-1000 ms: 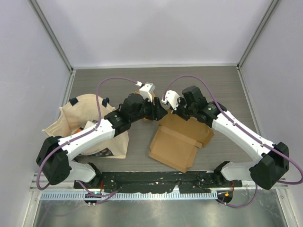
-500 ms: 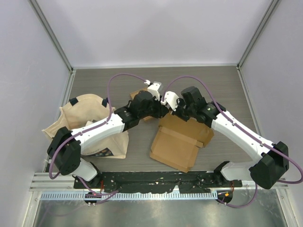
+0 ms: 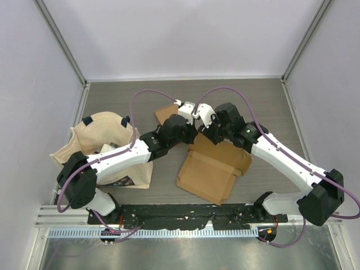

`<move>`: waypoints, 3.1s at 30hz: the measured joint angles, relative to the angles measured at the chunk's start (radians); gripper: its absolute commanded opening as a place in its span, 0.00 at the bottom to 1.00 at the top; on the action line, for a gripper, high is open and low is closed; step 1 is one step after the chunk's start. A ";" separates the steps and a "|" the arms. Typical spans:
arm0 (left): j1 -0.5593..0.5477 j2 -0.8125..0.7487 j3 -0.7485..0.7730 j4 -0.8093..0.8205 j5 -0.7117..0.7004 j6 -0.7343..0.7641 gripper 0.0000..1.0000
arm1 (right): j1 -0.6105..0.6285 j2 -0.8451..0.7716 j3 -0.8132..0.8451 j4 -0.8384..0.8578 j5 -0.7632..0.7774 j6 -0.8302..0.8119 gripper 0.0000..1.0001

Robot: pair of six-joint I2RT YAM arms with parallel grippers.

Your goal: Fold the paper box

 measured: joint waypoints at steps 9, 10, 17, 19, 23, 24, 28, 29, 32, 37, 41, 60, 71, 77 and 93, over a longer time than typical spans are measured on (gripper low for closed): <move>-0.029 -0.002 -0.054 0.008 -0.059 0.032 0.00 | 0.000 -0.133 0.081 -0.145 0.259 0.517 0.86; -0.030 -0.005 -0.058 0.014 -0.065 0.032 0.00 | 0.000 -0.147 0.110 -0.174 0.297 0.625 0.89; -0.038 -0.043 -0.101 0.045 -0.102 0.032 0.00 | -0.001 -0.357 -0.042 -0.186 0.298 1.487 0.90; -0.042 -0.045 -0.105 0.050 -0.109 0.033 0.00 | 0.000 -0.399 -0.162 -0.156 0.257 1.723 0.90; -0.049 -0.047 -0.110 0.056 -0.124 0.038 0.00 | 0.008 -0.337 -0.229 -0.179 0.224 2.045 0.90; -0.050 -0.049 -0.113 0.057 -0.127 0.040 0.00 | 0.010 -0.313 -0.225 -0.180 0.225 2.088 0.84; -0.054 -0.067 -0.123 0.058 -0.140 0.053 0.00 | 0.013 -0.277 -0.218 -0.183 0.257 2.248 0.78; -0.055 -0.071 -0.126 0.058 -0.143 0.056 0.00 | 0.013 -0.280 -0.218 -0.183 0.270 2.281 0.76; -0.058 -0.085 -0.133 0.060 -0.152 0.060 0.00 | 0.013 -0.282 -0.218 -0.183 0.296 2.357 0.71; -0.064 -0.097 -0.148 0.070 -0.157 0.060 0.00 | 0.013 -0.279 -0.219 -0.181 0.333 2.413 0.66; -0.071 -0.101 -0.159 0.074 -0.164 0.061 0.00 | 0.013 -0.244 -0.219 -0.174 0.345 2.431 0.62; -0.099 -0.129 -0.195 0.110 -0.210 0.067 0.19 | 0.013 -0.140 -0.226 -0.092 0.383 2.449 0.01; -0.101 -0.258 -0.238 0.077 -0.208 0.016 0.44 | 0.013 -0.247 -0.431 0.150 0.444 2.343 0.01; -0.098 -0.338 -0.251 0.055 -0.208 -0.021 0.50 | 0.013 -0.378 -0.600 0.326 0.472 2.208 0.01; -0.056 -0.317 -0.321 -0.007 -0.201 -0.076 0.44 | -0.021 -0.411 -0.807 0.925 0.484 1.880 0.01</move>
